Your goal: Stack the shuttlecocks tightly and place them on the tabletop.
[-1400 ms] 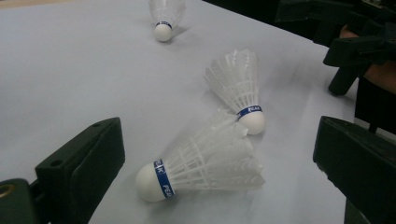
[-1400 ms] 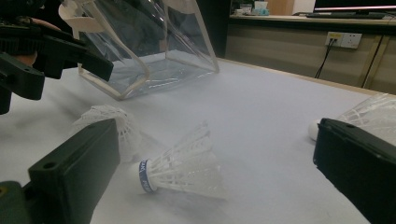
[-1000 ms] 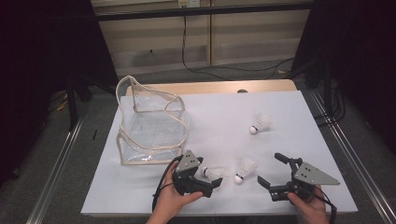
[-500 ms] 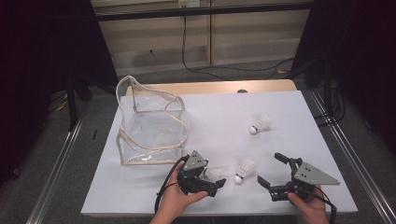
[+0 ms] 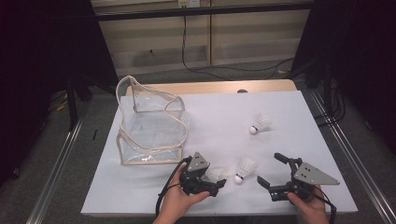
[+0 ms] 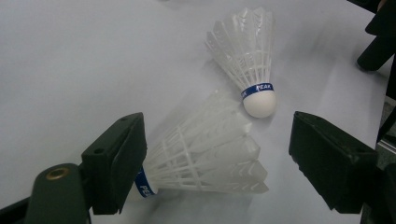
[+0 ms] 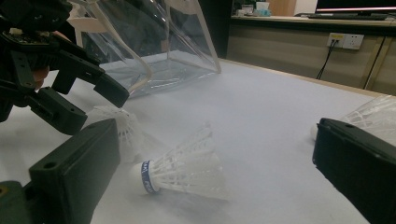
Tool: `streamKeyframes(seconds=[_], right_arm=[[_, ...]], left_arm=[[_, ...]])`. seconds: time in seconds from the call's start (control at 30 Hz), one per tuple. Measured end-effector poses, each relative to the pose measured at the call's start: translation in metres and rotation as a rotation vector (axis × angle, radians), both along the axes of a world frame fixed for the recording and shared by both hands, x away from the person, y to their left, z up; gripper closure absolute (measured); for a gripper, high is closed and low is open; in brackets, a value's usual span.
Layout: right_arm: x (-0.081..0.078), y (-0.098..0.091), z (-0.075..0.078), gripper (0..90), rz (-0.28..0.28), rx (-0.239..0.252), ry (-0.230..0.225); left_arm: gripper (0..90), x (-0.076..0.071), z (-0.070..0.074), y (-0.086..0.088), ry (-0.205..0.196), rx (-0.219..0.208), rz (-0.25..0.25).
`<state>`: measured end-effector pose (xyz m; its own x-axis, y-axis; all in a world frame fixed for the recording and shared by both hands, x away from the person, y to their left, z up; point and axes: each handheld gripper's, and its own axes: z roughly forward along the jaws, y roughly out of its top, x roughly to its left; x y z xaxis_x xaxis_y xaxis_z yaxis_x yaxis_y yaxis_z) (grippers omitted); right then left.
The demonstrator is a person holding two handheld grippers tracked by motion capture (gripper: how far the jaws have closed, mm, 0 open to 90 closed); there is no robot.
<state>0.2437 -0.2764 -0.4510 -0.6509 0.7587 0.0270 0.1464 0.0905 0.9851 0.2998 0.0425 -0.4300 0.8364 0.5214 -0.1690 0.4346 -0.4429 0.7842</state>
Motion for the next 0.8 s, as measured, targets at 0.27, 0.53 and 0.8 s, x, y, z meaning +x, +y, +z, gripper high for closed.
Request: streamKeyframes(seconds=[0.27, 0.53, 0.8], right_arm=[[0.0003, 0.0002, 0.0000, 0.2, 0.003, -0.003, -0.001], [0.0000, -0.0003, 0.0002, 0.3, 0.002, -0.002, 0.000], [0.0001, 0.0003, 0.0002, 0.3, 0.003, -0.004, -0.001]], left_arm=[[24.5, 0.0005, -0.0002, -0.0066, -0.009, 0.016, 0.006], [33.9, 0.0019, -0.0006, -0.0046, -0.030, 0.028, 0.020], [40.5, 0.0031, 0.0005, -0.0023, -0.053, 0.048, 0.024]])
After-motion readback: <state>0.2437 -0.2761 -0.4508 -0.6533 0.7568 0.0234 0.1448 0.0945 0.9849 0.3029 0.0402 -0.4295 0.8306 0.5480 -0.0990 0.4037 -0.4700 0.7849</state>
